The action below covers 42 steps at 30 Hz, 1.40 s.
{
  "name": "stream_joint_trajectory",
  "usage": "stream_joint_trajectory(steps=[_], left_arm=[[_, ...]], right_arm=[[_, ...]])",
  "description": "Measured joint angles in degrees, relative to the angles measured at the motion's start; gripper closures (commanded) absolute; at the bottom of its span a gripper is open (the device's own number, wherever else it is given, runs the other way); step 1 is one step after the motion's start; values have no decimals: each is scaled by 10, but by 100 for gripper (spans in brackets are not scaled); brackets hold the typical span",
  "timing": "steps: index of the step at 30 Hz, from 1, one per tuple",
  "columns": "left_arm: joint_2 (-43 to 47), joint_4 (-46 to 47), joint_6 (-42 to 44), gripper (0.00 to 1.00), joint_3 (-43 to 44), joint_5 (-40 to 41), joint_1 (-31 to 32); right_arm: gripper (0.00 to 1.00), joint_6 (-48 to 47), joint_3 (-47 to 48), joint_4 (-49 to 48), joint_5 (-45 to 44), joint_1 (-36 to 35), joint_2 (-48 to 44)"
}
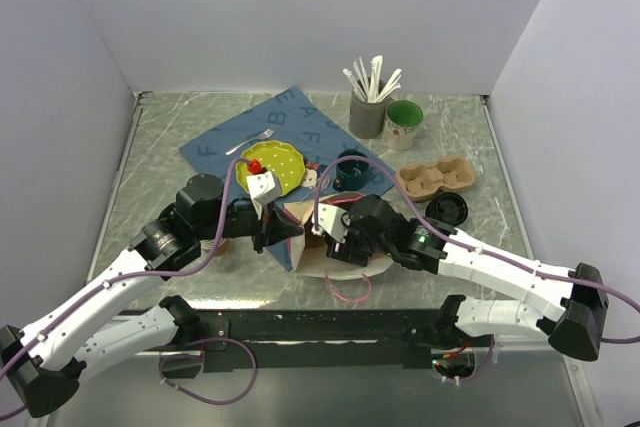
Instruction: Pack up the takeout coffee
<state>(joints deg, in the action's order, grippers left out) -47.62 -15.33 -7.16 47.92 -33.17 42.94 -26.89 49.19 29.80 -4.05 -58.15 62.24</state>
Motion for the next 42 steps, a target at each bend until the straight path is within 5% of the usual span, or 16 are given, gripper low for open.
stream_joint_trajectory(steps=[42], left_arm=[[-18,26,18,99,0,-5,0]], right_arm=[[40,-10,3,31,-35,35,-27]])
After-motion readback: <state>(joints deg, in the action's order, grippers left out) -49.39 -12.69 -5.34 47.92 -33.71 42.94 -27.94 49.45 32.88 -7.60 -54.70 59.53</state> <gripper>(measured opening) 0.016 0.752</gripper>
